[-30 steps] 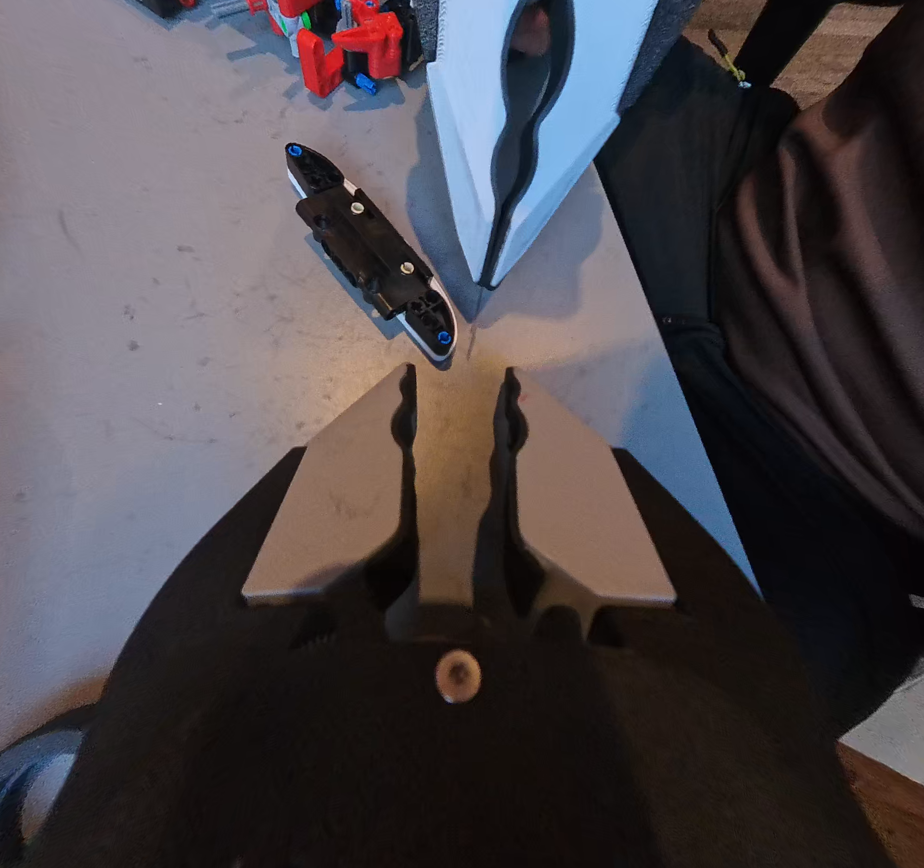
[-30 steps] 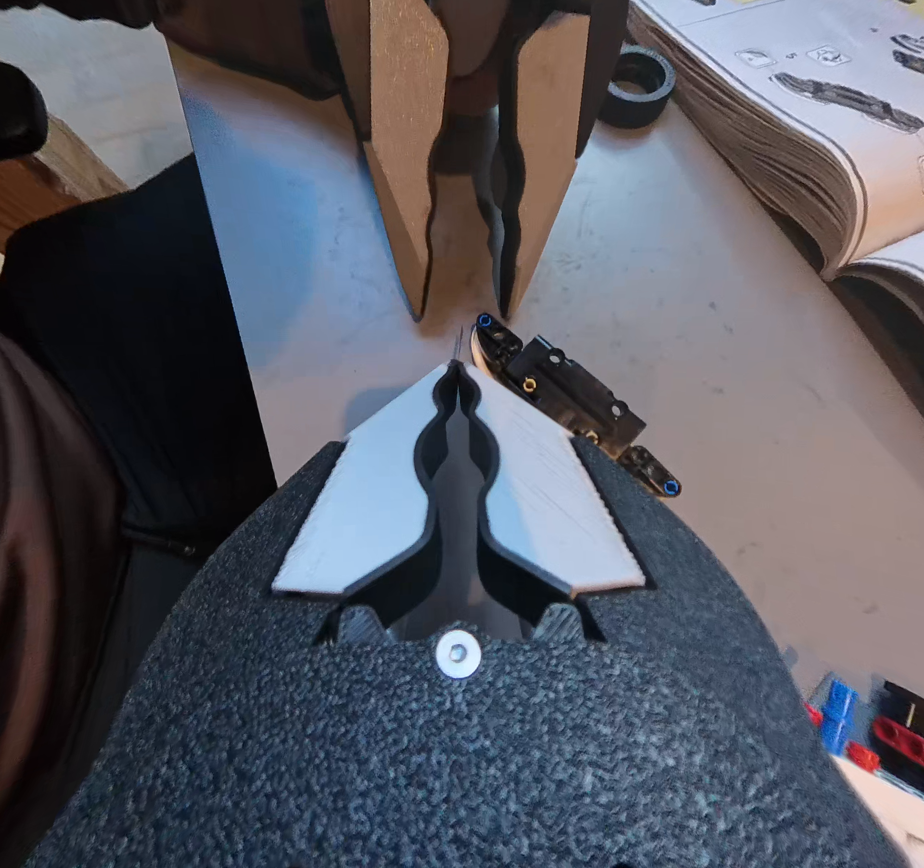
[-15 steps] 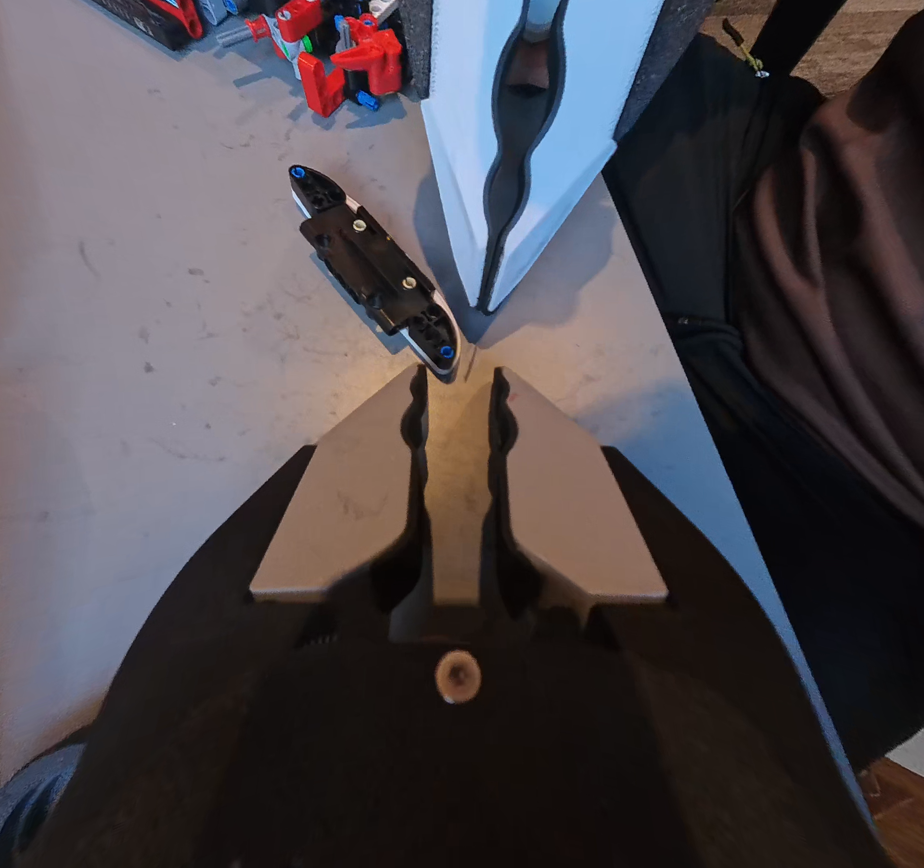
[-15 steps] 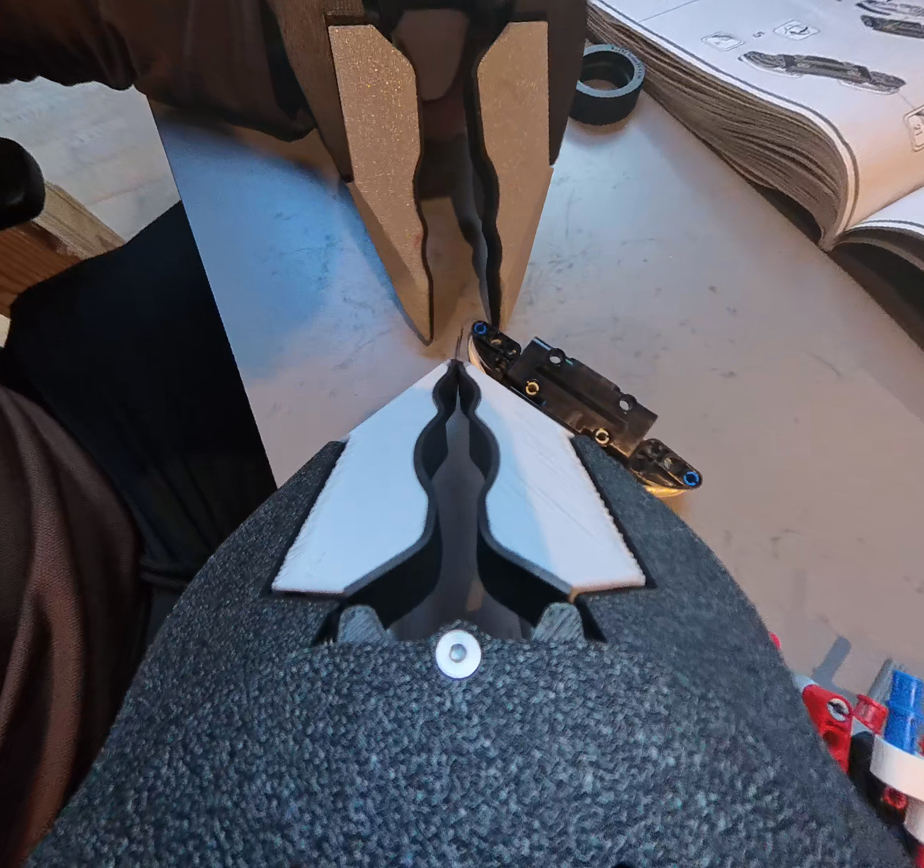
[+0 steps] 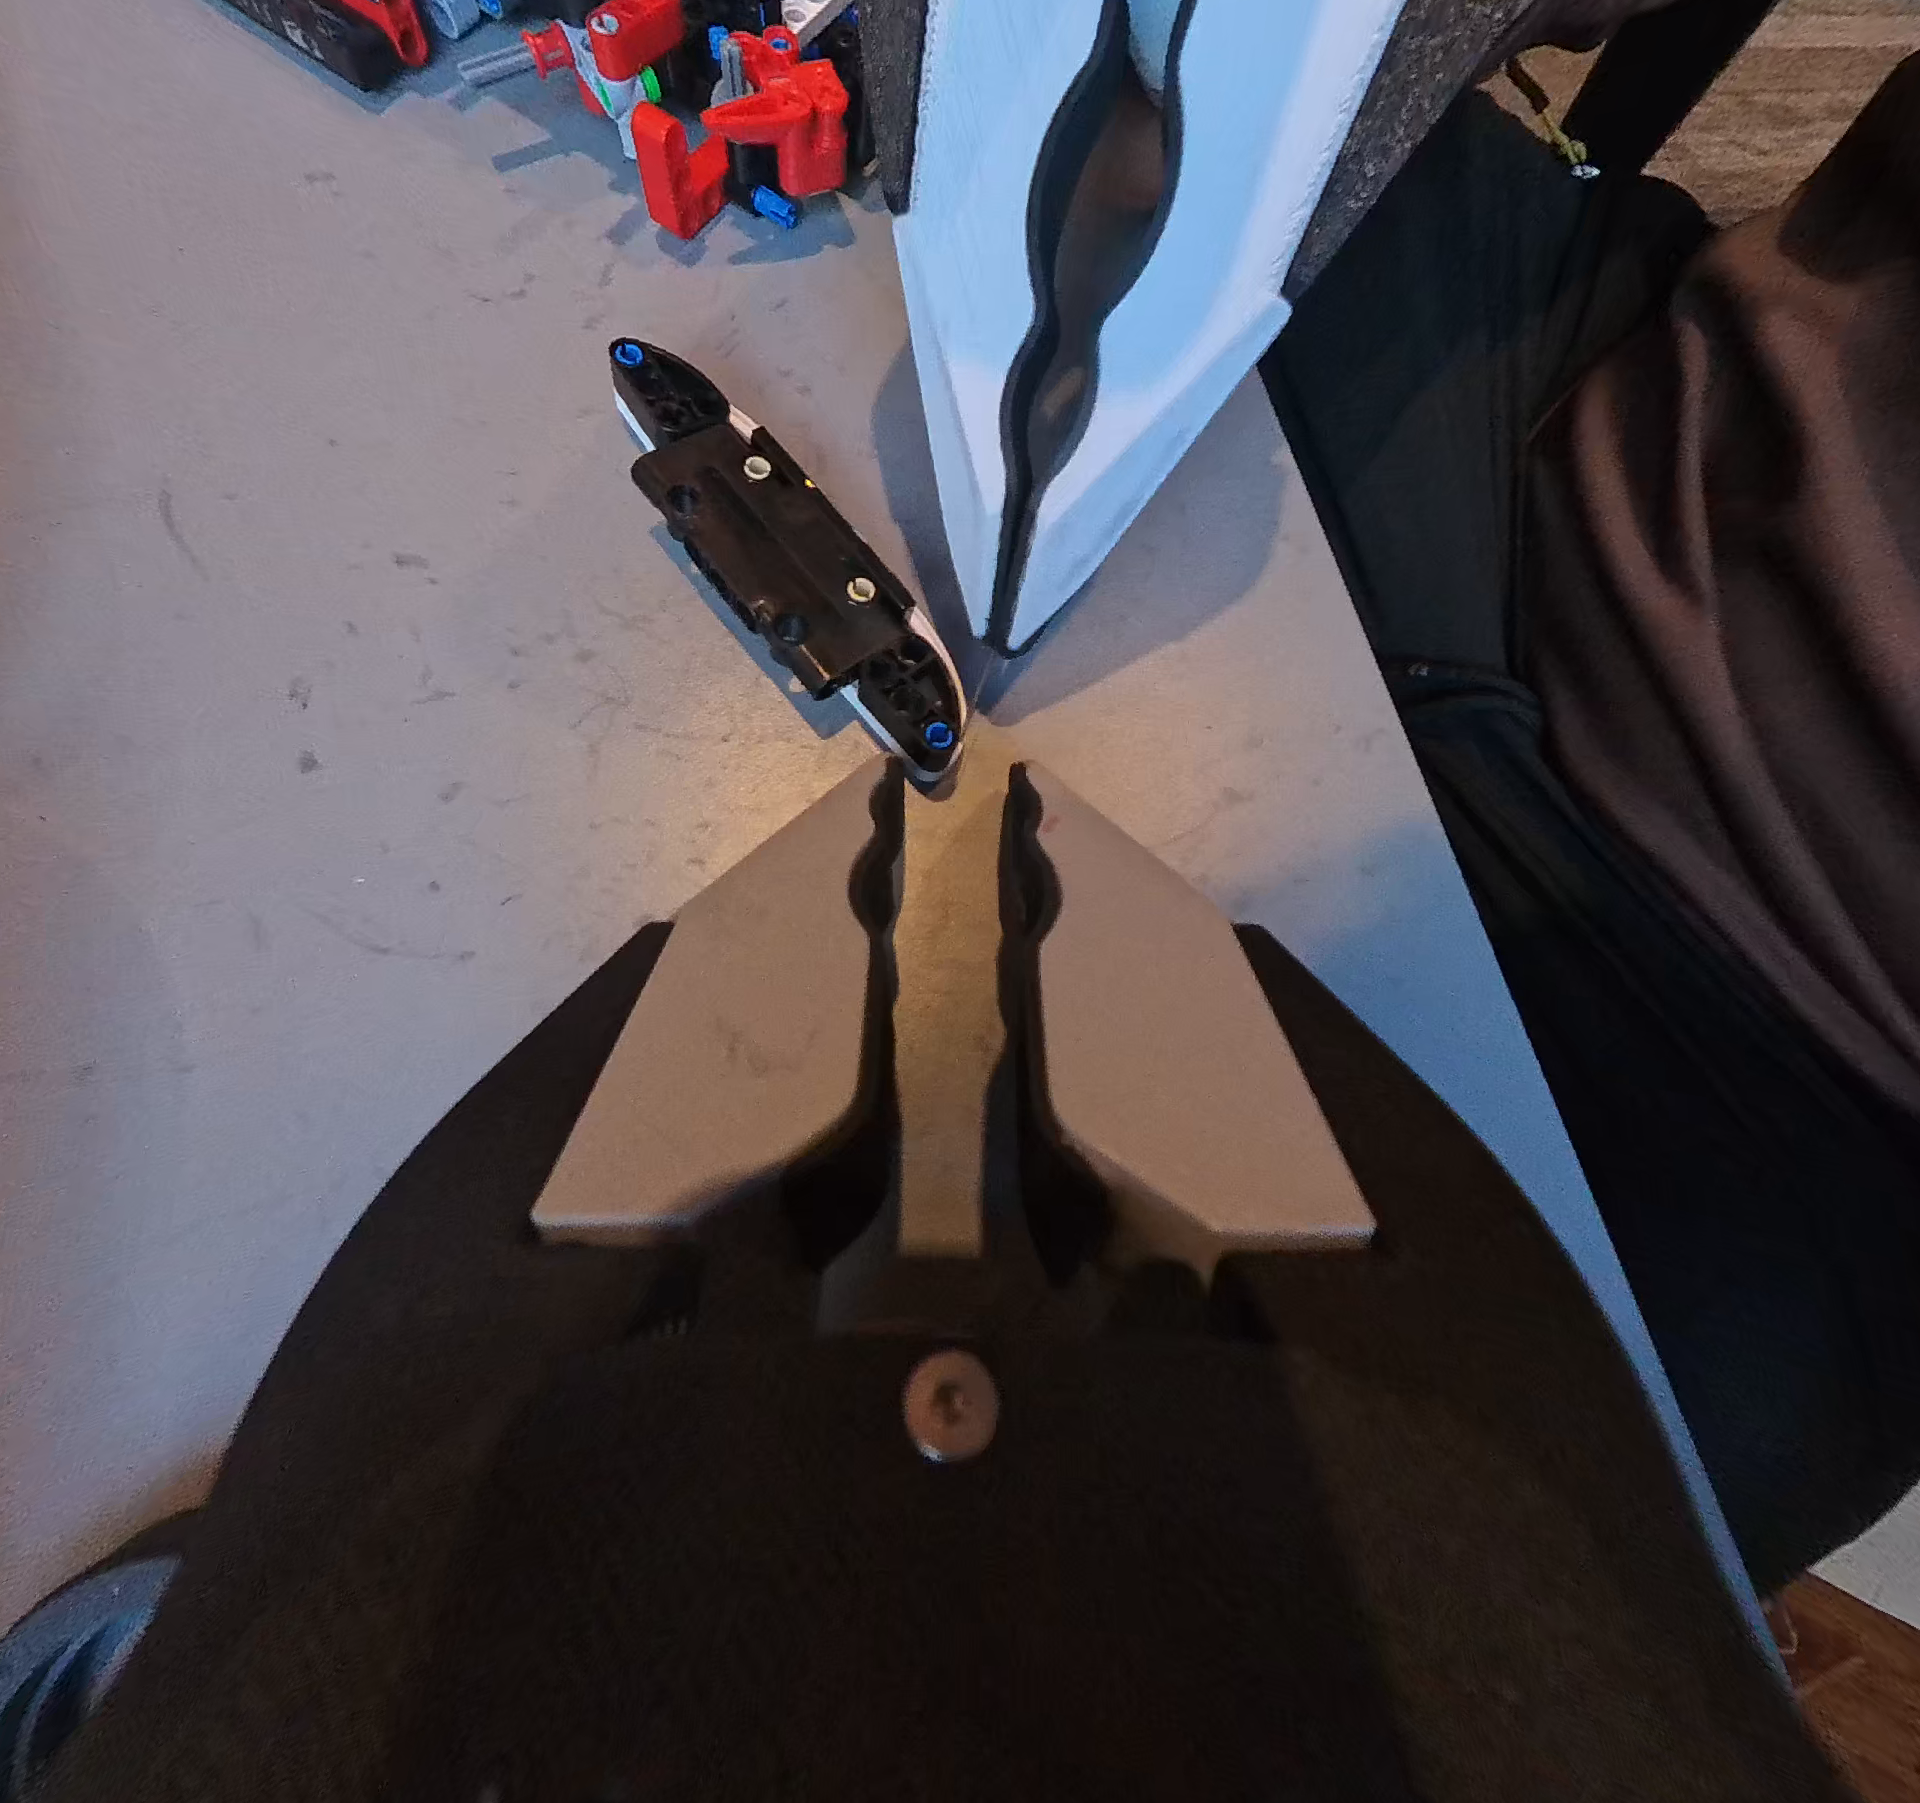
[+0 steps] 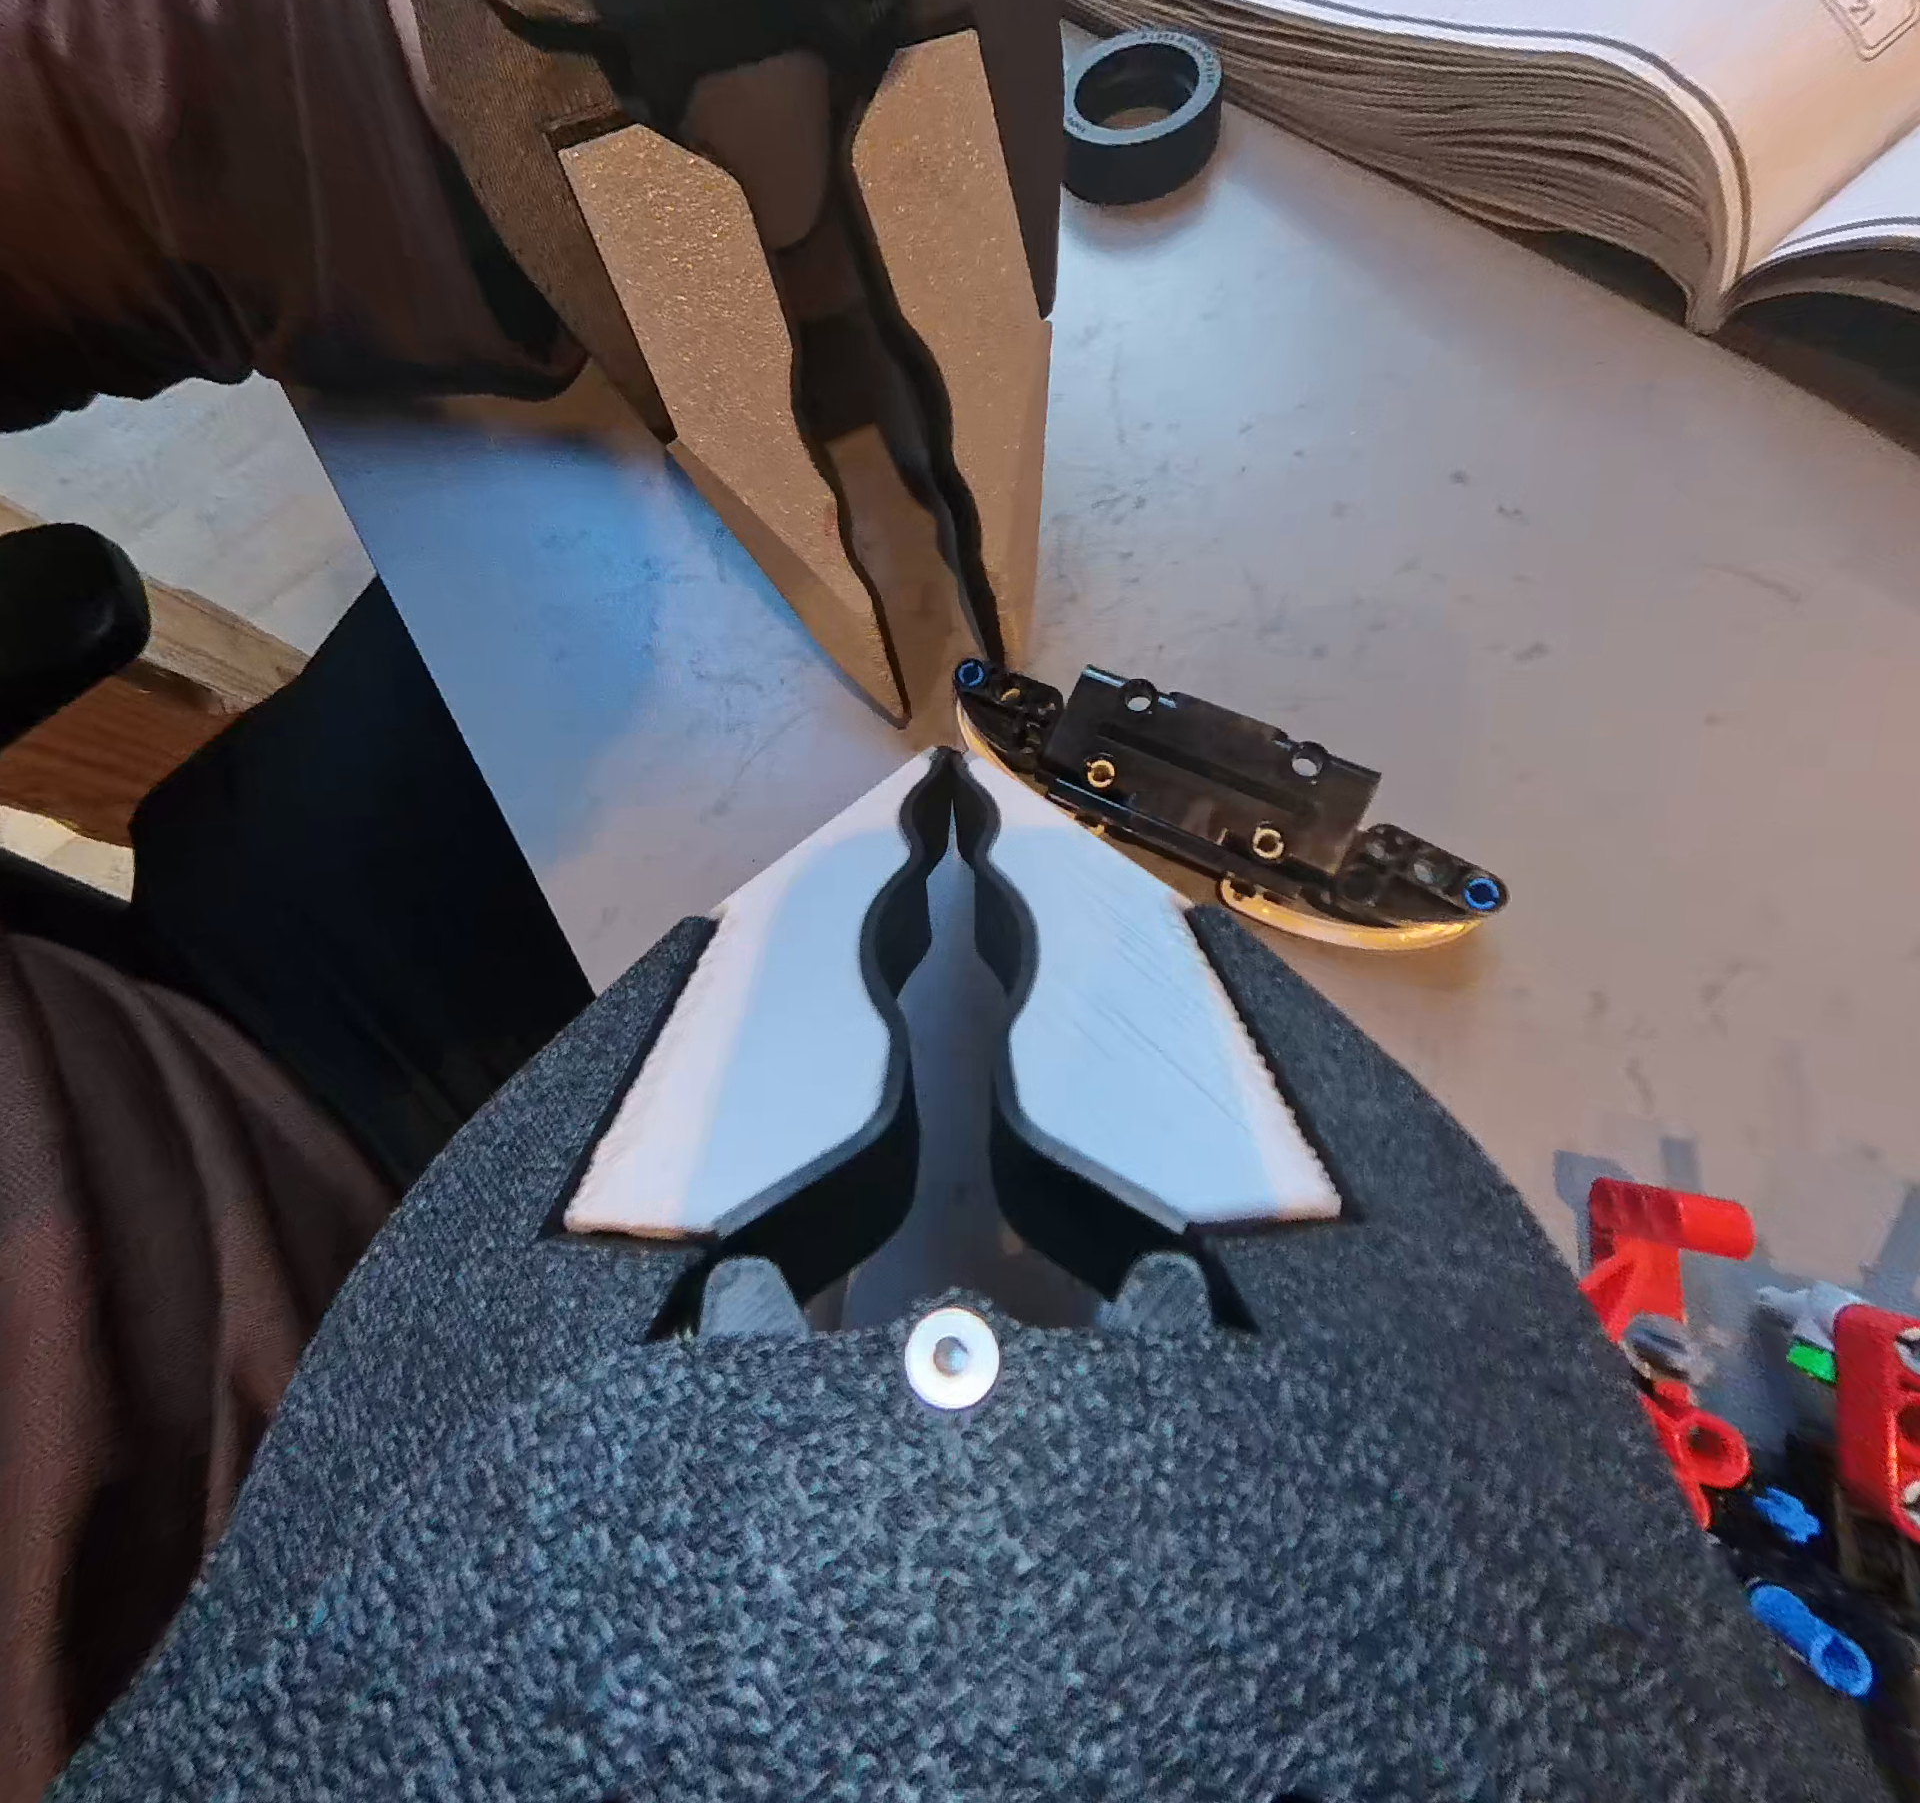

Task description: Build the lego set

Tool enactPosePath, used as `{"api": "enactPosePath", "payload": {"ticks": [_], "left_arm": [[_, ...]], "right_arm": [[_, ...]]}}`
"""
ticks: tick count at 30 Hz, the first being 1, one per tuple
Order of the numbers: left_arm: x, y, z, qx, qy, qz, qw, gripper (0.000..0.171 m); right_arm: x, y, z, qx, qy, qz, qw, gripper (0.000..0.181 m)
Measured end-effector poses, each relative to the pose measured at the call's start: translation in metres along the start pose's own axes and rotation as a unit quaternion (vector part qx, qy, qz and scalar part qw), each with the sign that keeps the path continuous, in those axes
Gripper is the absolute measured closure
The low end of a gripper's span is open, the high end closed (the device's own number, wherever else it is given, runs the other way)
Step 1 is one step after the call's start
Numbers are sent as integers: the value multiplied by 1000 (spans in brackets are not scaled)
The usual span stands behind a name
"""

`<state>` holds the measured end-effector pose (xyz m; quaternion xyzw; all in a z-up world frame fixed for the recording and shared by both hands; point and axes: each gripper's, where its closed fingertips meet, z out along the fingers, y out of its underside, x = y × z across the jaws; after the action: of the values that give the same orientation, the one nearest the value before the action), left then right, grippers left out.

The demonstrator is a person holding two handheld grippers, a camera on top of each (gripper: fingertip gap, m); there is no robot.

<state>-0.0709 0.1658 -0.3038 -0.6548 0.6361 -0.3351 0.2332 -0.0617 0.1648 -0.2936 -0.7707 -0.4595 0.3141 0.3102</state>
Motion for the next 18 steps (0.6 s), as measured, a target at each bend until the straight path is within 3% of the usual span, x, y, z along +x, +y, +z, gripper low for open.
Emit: {"api": "enactPosePath", "payload": {"ticks": [5,11,18], "left_arm": [[0,-5,-1,13,6,-6,1000,152],[-5,-17,6,18,-6,-65,998,130],[-18,-15,17,1,-115,-84,990,153]], "right_arm": [[-4,3,-2,-8,0,-14,1000,181],[-10,14,-48,25,32,-14,999,181],[-15,36,-87,53,49,14,997,181]]}}
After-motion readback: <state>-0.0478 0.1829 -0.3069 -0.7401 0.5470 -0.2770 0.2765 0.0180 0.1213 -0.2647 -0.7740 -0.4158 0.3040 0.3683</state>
